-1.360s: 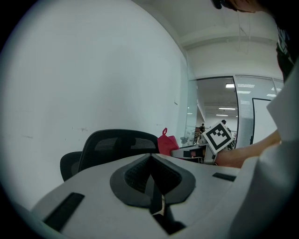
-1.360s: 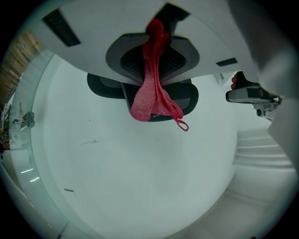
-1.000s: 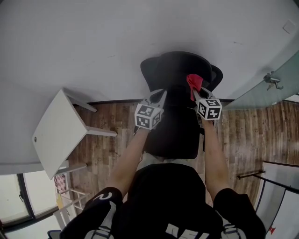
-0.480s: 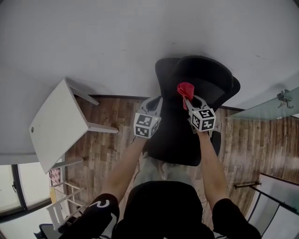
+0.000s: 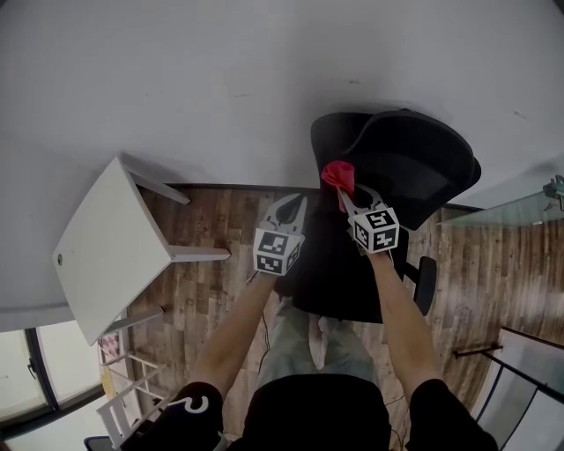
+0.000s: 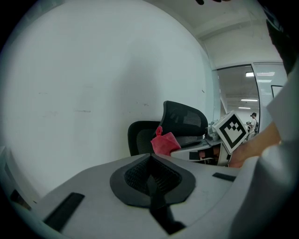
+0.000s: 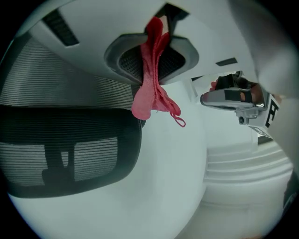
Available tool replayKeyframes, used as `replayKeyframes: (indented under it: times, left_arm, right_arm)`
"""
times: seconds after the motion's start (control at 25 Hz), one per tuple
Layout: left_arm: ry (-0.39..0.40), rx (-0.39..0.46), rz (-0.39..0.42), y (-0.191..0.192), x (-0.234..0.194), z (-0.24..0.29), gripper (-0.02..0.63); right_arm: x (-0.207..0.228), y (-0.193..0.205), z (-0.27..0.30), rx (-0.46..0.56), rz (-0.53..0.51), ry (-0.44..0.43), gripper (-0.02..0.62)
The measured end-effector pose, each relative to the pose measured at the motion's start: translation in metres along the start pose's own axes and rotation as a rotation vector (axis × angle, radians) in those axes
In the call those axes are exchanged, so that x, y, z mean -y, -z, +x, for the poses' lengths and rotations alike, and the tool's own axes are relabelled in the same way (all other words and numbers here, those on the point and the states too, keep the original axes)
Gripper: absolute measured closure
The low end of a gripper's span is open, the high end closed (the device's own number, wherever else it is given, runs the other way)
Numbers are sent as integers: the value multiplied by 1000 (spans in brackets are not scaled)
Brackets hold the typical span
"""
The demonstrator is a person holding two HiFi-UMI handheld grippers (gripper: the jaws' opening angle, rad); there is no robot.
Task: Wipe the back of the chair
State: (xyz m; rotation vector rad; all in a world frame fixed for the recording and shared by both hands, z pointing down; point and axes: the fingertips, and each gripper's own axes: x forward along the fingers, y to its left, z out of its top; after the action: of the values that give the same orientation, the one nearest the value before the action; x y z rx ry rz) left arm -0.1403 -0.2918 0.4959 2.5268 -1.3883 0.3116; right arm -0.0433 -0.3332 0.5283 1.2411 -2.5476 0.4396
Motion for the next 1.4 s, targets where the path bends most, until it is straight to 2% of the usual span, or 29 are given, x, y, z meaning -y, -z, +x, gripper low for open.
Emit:
replayKeyframes:
  times: [0.2,0.48,0.84,1.24,1.4]
  left_arm:
    - [-4,-2,-6,13,-26,6,581]
    - [0,1,-14,25,-51,9,581]
    - [6,-7,-31,48,-70,21,581]
    - [-7,42,-29,51,-58,40,581]
    - [3,56,-26,48,-38,50,581]
  right_arm:
    - [5,-2,31,31,15,13,532]
    - [2,5,67,18,19,21,532]
    - [14,25,92,18,39,66,532]
    - [34,41,90,63,-26,120,532]
    - [54,42,75,104,9,138,531]
